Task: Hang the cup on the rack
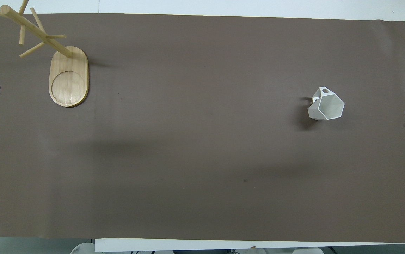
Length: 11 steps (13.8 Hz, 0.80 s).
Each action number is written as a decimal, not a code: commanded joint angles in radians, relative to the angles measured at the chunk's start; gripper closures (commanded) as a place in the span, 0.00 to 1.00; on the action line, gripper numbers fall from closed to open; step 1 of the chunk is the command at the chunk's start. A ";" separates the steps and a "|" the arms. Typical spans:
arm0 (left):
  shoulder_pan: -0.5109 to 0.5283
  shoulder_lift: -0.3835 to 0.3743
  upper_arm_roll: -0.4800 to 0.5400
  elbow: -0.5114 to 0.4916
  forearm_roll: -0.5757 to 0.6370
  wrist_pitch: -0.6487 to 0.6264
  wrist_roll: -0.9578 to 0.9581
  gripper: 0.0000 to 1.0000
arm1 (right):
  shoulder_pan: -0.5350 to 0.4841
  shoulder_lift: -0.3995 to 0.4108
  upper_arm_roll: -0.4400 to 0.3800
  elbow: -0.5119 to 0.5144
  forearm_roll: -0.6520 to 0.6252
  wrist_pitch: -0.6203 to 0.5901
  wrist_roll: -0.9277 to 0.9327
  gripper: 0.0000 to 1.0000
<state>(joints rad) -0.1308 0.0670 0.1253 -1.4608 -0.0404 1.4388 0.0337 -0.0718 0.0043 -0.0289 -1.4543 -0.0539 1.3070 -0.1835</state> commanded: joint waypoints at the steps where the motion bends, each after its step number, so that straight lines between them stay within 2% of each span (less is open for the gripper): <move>1: 0.002 -0.024 -0.003 -0.029 0.019 0.009 0.000 0.00 | -0.002 -0.003 0.001 -0.008 -0.007 0.012 0.016 0.01; 4: -0.001 -0.024 -0.003 -0.029 0.019 0.009 0.000 0.00 | -0.005 -0.007 0.001 -0.012 -0.004 0.009 0.062 0.01; 7: 0.003 -0.024 -0.001 -0.029 0.019 0.009 0.000 0.00 | -0.009 -0.020 0.001 -0.037 -0.006 -0.003 0.004 0.01; 8: 0.002 -0.024 -0.003 -0.029 0.019 0.008 0.000 0.00 | -0.009 -0.018 0.003 -0.038 -0.004 0.015 -0.080 0.01; 9: 0.002 -0.024 -0.003 -0.029 0.019 0.009 0.000 0.00 | -0.013 -0.020 0.003 -0.058 -0.001 0.061 -0.252 0.01; 11: 0.002 -0.024 -0.003 -0.029 0.019 0.009 0.000 0.00 | -0.076 -0.004 0.000 -0.084 0.089 0.125 -0.526 0.01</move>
<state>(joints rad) -0.1278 0.0670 0.1240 -1.4608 -0.0404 1.4388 0.0337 -0.0844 0.0046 -0.0312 -1.4904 -0.0315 1.3736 -0.5024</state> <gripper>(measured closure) 0.000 0.004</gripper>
